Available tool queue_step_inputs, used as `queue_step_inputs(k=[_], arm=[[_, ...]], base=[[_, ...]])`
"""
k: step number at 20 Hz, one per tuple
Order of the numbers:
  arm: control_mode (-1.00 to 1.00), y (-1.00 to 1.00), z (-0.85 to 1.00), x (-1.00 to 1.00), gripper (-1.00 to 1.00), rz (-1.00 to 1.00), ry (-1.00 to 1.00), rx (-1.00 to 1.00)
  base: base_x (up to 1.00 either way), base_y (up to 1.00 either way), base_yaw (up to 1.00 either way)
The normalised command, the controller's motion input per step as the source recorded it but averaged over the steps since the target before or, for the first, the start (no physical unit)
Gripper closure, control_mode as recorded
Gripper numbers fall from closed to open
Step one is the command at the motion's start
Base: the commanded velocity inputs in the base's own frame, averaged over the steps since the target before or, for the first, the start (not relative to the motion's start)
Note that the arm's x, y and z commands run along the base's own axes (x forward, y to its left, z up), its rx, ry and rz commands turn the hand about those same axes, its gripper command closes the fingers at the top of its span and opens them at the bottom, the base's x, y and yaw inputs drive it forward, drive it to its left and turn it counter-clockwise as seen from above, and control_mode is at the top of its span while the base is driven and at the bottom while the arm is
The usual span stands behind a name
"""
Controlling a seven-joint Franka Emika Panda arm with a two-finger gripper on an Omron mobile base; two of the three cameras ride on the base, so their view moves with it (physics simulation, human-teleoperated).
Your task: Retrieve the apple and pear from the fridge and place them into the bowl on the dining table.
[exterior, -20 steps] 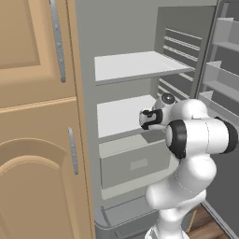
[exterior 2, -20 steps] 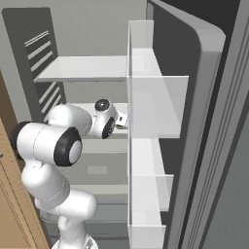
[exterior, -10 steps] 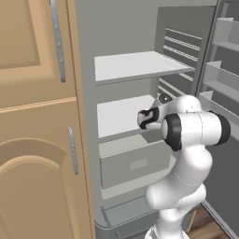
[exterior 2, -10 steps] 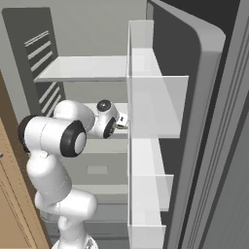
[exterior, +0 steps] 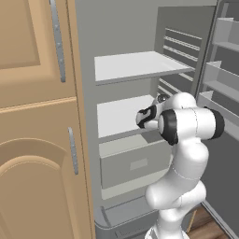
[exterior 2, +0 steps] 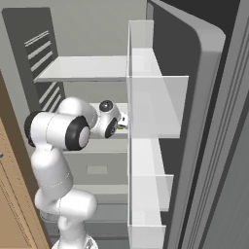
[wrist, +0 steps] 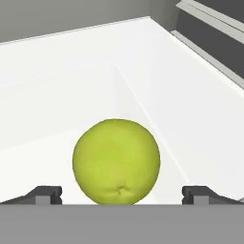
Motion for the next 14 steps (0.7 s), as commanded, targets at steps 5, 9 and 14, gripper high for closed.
queue_step_inputs(k=[5,9,14], arm=[[-1.00,-0.10,-0.07,0.22,-1.00,0.00,0.00,0.00],[-1.00,-0.03,-0.12,0.24,-1.00,0.00,0.00,0.00],[-1.00,0.00,-0.20,0.22,-1.00,0.00,0.00,0.00]], base=[[0.00,0.00,0.00],[0.00,0.00,0.00],[0.00,0.00,0.00]])
